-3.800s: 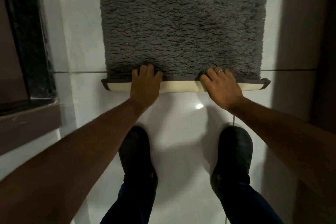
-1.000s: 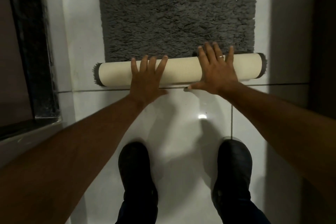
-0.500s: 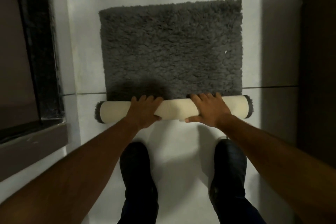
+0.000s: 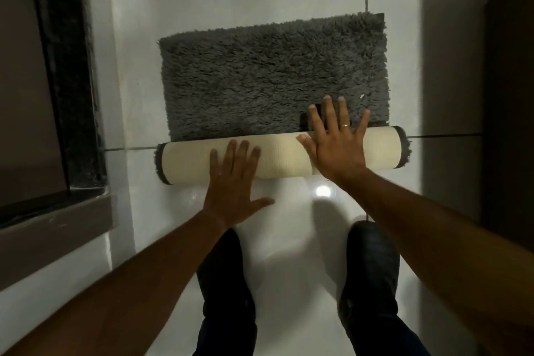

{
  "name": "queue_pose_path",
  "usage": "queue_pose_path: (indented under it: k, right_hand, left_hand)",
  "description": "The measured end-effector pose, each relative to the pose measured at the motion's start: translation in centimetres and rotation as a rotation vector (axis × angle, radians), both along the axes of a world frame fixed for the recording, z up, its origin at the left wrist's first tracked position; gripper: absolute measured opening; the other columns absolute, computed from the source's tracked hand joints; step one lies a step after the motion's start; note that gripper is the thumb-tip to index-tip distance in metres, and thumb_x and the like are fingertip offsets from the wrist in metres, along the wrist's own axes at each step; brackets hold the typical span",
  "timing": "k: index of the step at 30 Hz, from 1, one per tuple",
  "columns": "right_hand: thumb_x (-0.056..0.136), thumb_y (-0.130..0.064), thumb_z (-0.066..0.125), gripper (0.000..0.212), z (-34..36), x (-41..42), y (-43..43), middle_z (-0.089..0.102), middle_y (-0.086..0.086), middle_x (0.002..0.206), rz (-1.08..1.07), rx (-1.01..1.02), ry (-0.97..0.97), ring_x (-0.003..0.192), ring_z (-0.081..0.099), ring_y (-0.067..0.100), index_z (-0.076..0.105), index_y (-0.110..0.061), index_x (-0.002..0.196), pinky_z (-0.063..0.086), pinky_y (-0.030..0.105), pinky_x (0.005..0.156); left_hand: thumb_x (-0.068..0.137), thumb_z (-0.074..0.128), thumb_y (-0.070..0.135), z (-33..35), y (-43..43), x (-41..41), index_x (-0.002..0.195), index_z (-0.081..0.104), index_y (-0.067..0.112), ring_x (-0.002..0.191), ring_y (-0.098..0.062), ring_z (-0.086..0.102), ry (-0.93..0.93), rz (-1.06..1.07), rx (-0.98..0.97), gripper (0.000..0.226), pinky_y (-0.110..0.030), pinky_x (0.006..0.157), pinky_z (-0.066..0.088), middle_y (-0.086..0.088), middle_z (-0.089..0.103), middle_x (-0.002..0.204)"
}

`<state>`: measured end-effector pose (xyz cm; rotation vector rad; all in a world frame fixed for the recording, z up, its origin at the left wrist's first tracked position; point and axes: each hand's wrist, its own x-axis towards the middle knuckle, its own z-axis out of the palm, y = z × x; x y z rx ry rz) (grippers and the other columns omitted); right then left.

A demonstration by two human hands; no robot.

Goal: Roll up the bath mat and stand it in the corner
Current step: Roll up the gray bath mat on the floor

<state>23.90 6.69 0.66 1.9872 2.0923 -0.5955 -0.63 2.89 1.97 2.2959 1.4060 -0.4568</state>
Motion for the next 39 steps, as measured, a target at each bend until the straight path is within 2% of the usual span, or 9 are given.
queue_pose_path:
  k: [3,6,13,23,25,29,34,37,39]
  right_hand:
    - [0.094,-0.07,0.022,0.082,0.4,0.3,0.4,0.019,0.016,0.164,0.049,0.103,0.046,0.152,0.009,0.036,0.025,-0.014,0.155,0.0,0.072,0.113]
    - [0.084,-0.082,0.029,0.101,0.6,1.4,-0.3,0.02,0.018,0.163,0.227,0.097,0.017,0.151,0.011,0.038,0.022,-0.011,0.156,0.005,0.074,0.113]
    - [0.081,-0.066,0.061,0.084,0.7,1.1,1.6,0.055,0.021,0.131,0.332,0.026,-0.116,0.117,0.051,0.041,0.04,-0.01,0.14,0.037,0.065,0.101]
    - [0.082,-0.078,0.043,0.084,0.5,2.1,-3.0,0.062,0.014,0.128,0.452,-0.289,0.105,0.115,0.056,0.035,0.05,-0.016,0.138,0.04,0.051,0.096]
    - [0.078,-0.082,0.045,0.089,0.1,2.0,-1.5,0.062,0.013,0.13,0.408,-0.39,0.142,0.119,0.055,0.034,0.043,-0.02,0.143,0.035,0.055,0.103]
    - [0.076,-0.086,0.037,0.093,-0.1,2.4,1.6,0.061,0.013,0.135,0.278,-0.33,0.172,0.123,0.054,0.037,0.031,-0.025,0.147,0.031,0.063,0.106]
    - [0.091,-0.073,0.027,0.084,1.1,1.5,-0.2,0.045,0.015,0.151,0.159,0.078,0.144,0.139,0.039,0.035,0.038,-0.012,0.147,0.026,0.066,0.11]
    - [0.076,-0.088,0.03,0.112,0.9,0.5,0.0,0.03,0.019,0.159,0.272,-0.016,0.047,0.146,0.026,0.039,0.025,-0.007,0.153,0.012,0.071,0.114]
    - [0.067,-0.089,0.036,0.119,0.7,0.4,1.3,0.038,0.021,0.153,0.278,-0.059,-0.04,0.139,0.035,0.041,0.025,-0.006,0.152,0.019,0.07,0.112]
  left_hand:
    - [0.06,0.06,0.085,-1.4,3.0,0.6,0.156,-0.001,0.013,0.148,-0.04,-0.006,0.102,0.011,-0.006,0.134,-0.071,0.112,-0.001,-0.019,-0.001,0.163]
    - [0.053,0.068,0.082,-1.6,7.4,1.3,0.155,0.005,0.019,0.146,-0.042,0.008,0.165,0.034,0.034,0.135,-0.072,0.109,0.004,-0.017,0.015,0.161]
    - [0.067,0.075,0.062,-1.2,8.6,1.1,0.131,0.047,0.025,0.115,-0.031,0.053,0.082,0.065,0.047,0.079,-0.056,0.1,0.035,-0.006,0.06,0.126]
    - [0.071,0.073,0.063,0.1,4.7,-0.1,0.145,0.03,0.028,0.135,-0.032,0.035,0.123,0.065,-0.539,0.093,-0.06,0.112,0.02,-0.006,0.041,0.148]
    - [0.074,0.071,0.063,0.7,4.4,-0.4,0.152,0.019,0.028,0.142,-0.032,0.023,0.1,0.063,-0.39,0.101,-0.062,0.114,0.015,-0.01,0.03,0.155]
    - [0.079,0.07,0.055,1.4,1.2,-1.3,0.148,0.035,0.015,0.142,-0.038,0.028,-0.123,0.009,0.112,0.088,-0.065,0.111,0.021,-0.019,0.038,0.151]
    - [0.062,0.06,0.084,-0.3,3.6,-0.7,0.151,-0.019,0.016,0.146,-0.04,-0.018,0.202,-0.076,-0.087,0.137,-0.073,0.11,-0.003,-0.016,-0.016,0.162]
    - [0.058,0.071,0.076,-0.8,8.3,-0.1,0.154,-0.01,0.021,0.147,-0.04,0.002,0.228,-0.073,-0.089,0.137,-0.074,0.109,0.008,-0.013,0.002,0.163]
    - [0.06,0.076,0.068,-0.8,9.9,-0.1,0.154,0.001,0.024,0.141,-0.036,0.022,0.224,-0.087,-0.096,0.128,-0.071,0.108,0.02,-0.01,0.021,0.158]
